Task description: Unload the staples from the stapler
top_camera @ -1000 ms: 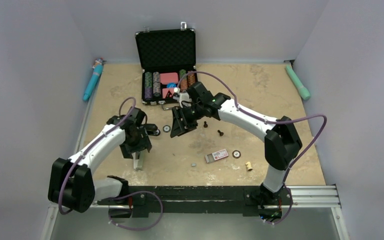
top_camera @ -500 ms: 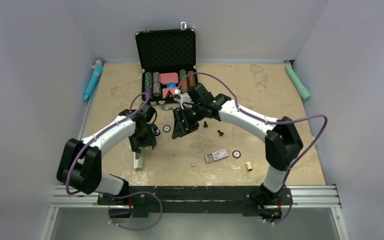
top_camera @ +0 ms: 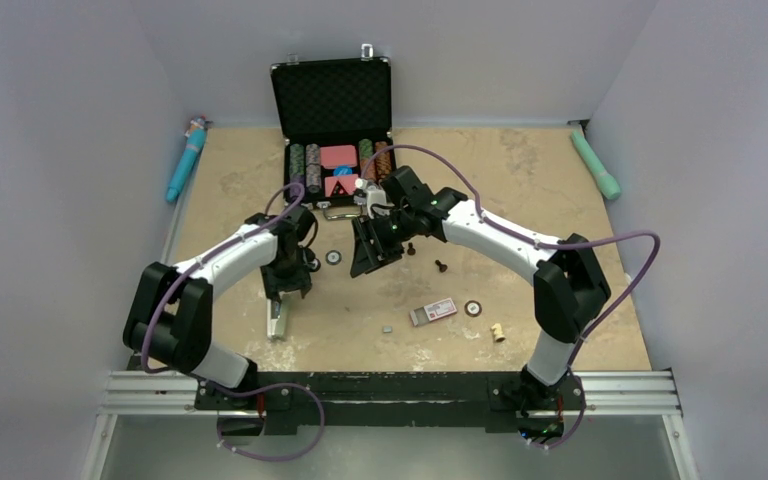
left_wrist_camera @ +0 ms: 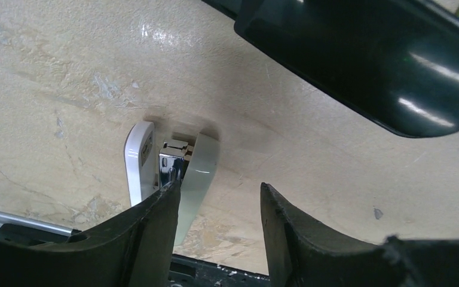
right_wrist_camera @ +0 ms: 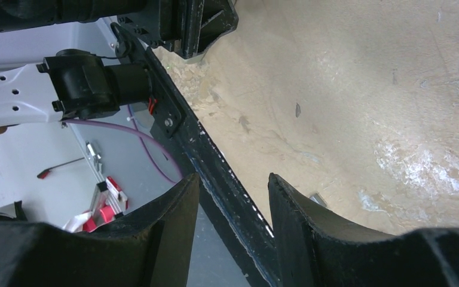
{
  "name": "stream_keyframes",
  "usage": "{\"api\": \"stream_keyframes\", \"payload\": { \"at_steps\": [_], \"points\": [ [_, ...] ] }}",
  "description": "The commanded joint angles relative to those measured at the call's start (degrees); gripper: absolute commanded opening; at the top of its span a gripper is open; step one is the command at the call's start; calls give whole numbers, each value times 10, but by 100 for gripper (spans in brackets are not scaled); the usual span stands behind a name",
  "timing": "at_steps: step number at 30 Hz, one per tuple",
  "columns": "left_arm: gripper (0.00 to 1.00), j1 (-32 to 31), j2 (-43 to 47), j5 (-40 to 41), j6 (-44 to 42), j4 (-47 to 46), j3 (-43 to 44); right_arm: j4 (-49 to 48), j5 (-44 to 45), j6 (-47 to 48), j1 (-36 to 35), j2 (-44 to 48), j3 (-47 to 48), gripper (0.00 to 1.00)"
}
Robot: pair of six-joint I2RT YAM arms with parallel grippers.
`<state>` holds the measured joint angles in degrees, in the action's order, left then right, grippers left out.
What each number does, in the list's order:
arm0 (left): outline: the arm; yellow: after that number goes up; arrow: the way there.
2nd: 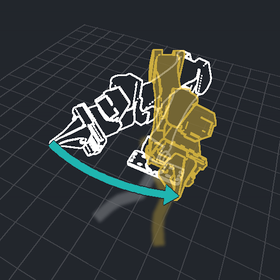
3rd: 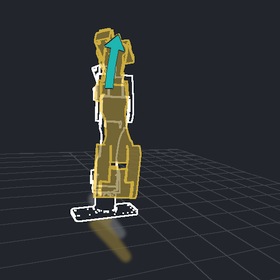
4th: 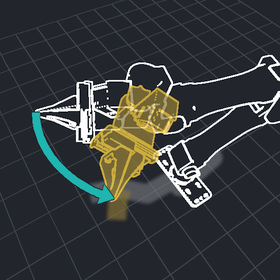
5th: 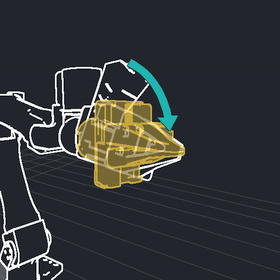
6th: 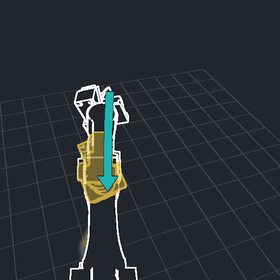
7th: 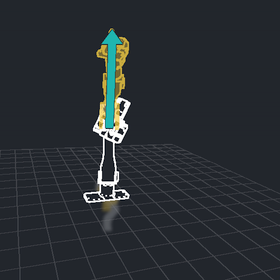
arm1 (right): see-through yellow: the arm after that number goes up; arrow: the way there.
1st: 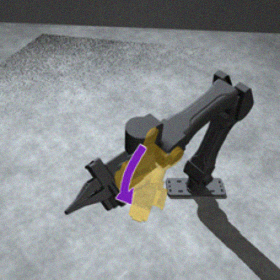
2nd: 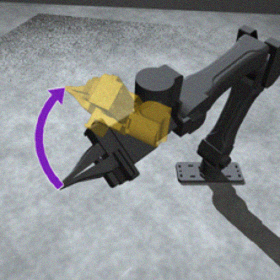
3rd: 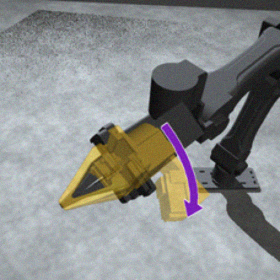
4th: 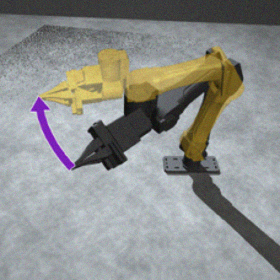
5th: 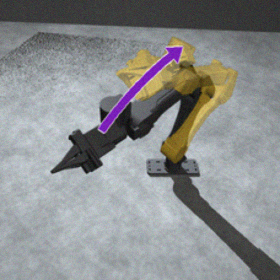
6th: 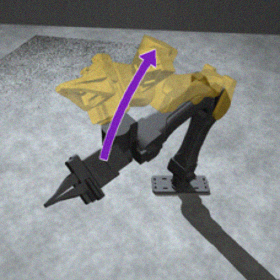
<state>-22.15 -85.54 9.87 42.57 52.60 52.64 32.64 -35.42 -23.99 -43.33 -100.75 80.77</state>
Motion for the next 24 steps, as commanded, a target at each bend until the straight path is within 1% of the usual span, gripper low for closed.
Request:
{"api": "stream_keyframes", "payload": {
  "at_steps": [1,4,5,6,7,8,11,12,17,21,24],
  "points": [
    [55,0,-13,18,14,5,-1,0,0,18,1,21,-1,51],
    [55,0,-25,24,17,9,3,3,-1,21,2,20,-2,51],
    [53,0,-27,24,18,9,2,3,-1,22,3,20,-1,51],
    [49,0,-29,23,17,7,2,4,-1,23,2,21,-1,50],
    [43,0,-31,22,17,6,1,5,-1,23,3,21,-1,50],
    [34,0,-34,21,17,6,1,6,-1,24,3,21,-2,50],
    [5,0,-43,18,15,2,0,6,-2,25,4,20,-1,50],
    [0,0,-47,18,15,2,0,7,-3,25,4,20,0,50],
    [0,0,-27,13,8,18,12,8,-4,25,4,19,2,50],
    [0,3,37,27,4,77,66,8,-4,25,4,19,0,50],
    [0,38,79,37,-11,115,100,8,-6,24,4,18,-1,50]
  ]
}}
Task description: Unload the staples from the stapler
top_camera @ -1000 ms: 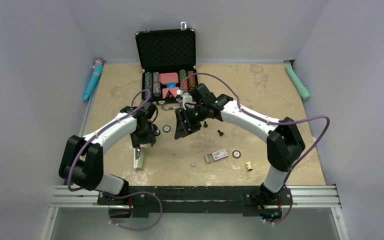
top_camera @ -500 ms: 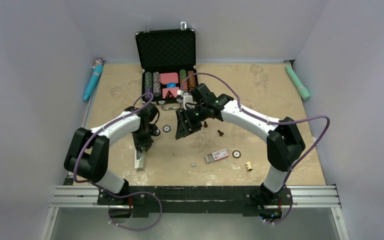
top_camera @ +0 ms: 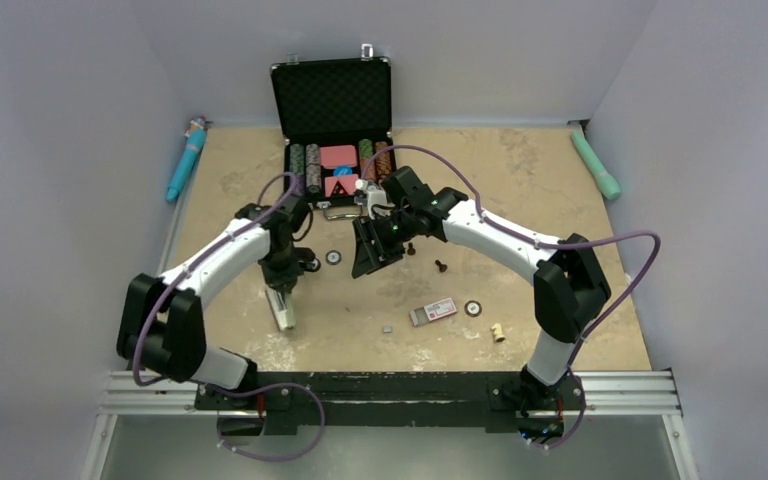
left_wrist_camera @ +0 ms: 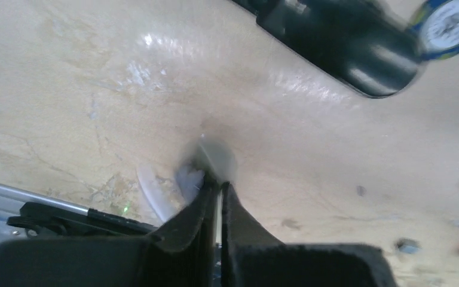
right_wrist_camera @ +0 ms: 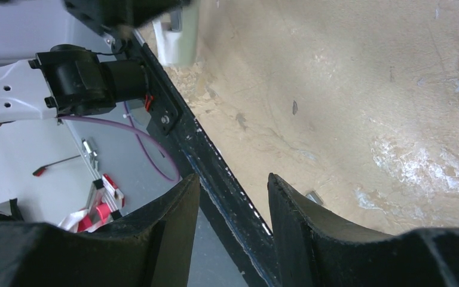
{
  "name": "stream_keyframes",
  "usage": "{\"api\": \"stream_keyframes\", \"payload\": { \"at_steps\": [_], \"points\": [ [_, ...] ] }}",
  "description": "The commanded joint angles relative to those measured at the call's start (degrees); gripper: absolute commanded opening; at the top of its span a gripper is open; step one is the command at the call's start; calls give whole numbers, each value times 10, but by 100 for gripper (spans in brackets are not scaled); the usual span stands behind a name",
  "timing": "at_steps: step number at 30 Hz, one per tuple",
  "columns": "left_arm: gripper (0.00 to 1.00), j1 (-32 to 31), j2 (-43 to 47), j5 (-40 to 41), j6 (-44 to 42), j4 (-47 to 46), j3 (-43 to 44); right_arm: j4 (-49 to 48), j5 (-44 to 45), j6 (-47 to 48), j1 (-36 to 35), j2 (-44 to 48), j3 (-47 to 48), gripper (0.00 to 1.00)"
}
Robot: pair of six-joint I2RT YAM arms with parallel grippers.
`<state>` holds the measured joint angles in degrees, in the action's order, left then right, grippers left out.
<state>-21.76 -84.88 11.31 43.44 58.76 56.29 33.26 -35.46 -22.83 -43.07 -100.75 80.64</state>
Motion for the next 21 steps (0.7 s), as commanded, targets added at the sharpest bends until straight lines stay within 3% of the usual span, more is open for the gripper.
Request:
{"api": "stream_keyframes", "payload": {
  "at_steps": [1,17,21],
  "points": [
    [0,57,82,19,-28,61,72,0,-7,12,2,17,1,50],
    [0,298,129,55,-103,68,82,12,0,20,2,40,-21,49],
    [0,353,126,96,-119,79,109,15,0,24,2,42,-25,50]
  ]
}}
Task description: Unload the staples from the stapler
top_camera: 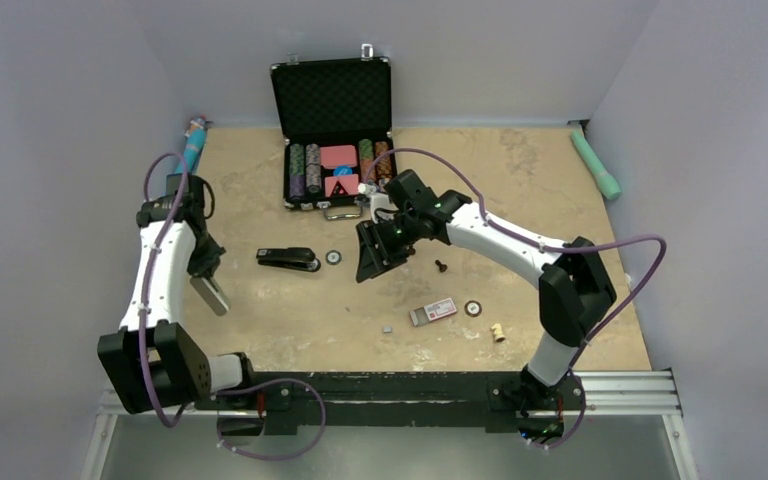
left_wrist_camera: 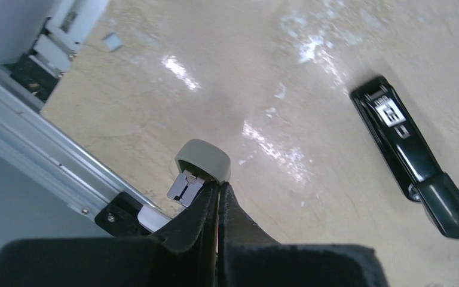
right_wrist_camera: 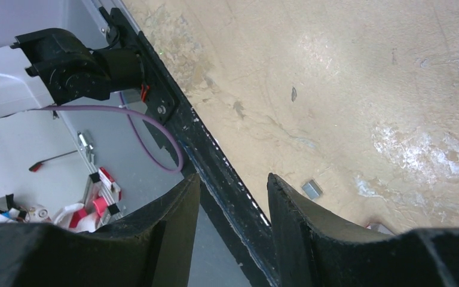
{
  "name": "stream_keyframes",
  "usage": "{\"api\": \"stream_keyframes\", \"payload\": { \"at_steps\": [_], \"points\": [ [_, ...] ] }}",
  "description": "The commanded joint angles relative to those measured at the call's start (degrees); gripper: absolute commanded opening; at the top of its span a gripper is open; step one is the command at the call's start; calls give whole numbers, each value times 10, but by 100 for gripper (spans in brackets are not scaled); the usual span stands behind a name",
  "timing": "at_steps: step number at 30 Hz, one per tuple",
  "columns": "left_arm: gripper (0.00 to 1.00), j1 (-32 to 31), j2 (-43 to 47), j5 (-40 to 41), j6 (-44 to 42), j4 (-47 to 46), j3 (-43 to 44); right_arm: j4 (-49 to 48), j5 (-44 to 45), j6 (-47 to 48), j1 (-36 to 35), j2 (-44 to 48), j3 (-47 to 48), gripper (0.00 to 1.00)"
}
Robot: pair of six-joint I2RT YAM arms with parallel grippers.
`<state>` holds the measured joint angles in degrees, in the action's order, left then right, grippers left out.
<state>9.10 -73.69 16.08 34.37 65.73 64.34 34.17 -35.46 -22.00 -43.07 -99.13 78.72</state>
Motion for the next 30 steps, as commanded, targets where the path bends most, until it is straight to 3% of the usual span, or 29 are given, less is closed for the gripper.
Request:
{"api": "stream_keyframes", "payload": {
  "at_steps": [1,5,12,20,24,30],
  "points": [
    [0,60,8,62,-29,15,38,7,-1,17,2,25,-8,49],
    [0,105,-22,134,-30,30,78,19,-2,27,2,25,-9,49],
    [0,114,-104,247,-97,-34,111,36,-4,35,2,28,-20,49],
    [0,114,-181,316,-237,-204,54,38,-1,35,2,28,-34,49],
    [0,114,-195,354,-314,-335,-8,43,1,38,4,19,-26,48],
    [0,119,-231,380,-361,-405,-53,46,1,41,14,9,-28,48]
  ]
}}
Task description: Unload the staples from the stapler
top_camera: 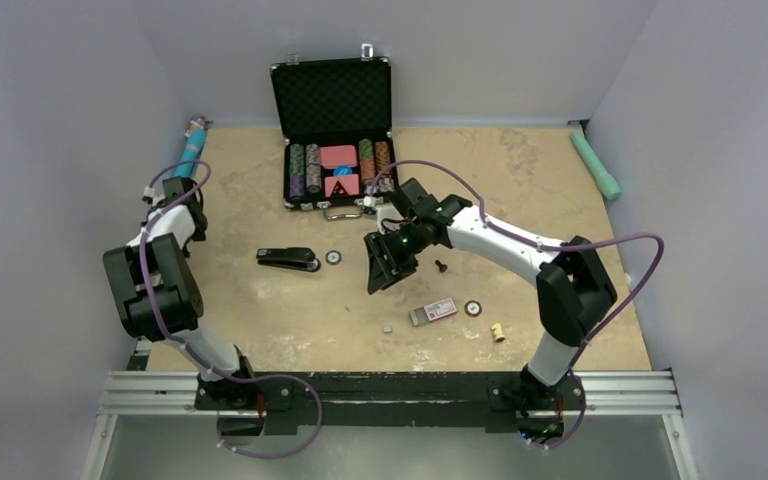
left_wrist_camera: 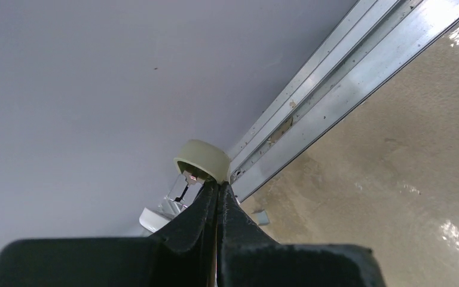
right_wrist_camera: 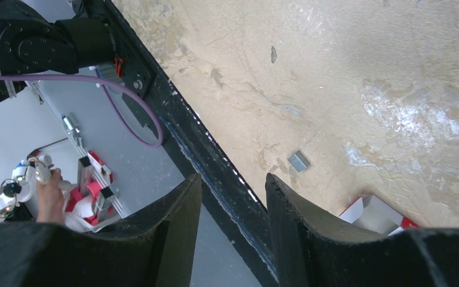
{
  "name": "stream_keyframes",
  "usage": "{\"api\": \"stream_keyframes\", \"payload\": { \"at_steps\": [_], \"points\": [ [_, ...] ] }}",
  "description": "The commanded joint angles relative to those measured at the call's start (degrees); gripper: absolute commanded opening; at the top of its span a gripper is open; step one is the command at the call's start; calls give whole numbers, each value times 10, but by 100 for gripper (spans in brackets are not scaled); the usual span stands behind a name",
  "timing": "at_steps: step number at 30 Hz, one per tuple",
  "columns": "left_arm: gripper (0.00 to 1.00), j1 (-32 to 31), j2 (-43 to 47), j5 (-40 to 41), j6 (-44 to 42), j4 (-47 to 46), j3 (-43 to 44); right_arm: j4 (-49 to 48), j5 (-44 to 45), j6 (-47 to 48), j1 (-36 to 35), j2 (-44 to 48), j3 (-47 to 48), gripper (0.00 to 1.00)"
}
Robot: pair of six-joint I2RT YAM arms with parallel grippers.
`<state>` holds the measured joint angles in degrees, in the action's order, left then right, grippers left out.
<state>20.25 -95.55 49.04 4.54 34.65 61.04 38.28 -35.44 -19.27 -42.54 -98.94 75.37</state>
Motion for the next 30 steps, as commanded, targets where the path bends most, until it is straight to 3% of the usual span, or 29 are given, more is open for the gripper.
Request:
{"api": "stream_keyframes", "payload": {
  "at_steps": [1,12,17,22,30],
  "points": [
    [0,10,-15,50,-59,-98,-25,5,1,14,11,6,4,48],
    [0,25,-38,13,-73,-90,-42,-5,-5,12,19,-4,8,47],
    [0,20,-26,-60,-84,-18,-24,-5,-4,11,21,-8,19,46],
    [0,19,-60,-169,-12,134,50,-5,-4,10,27,-8,35,46],
    [0,15,-102,-241,8,178,79,-18,-22,2,40,-2,39,46]
  ]
}}
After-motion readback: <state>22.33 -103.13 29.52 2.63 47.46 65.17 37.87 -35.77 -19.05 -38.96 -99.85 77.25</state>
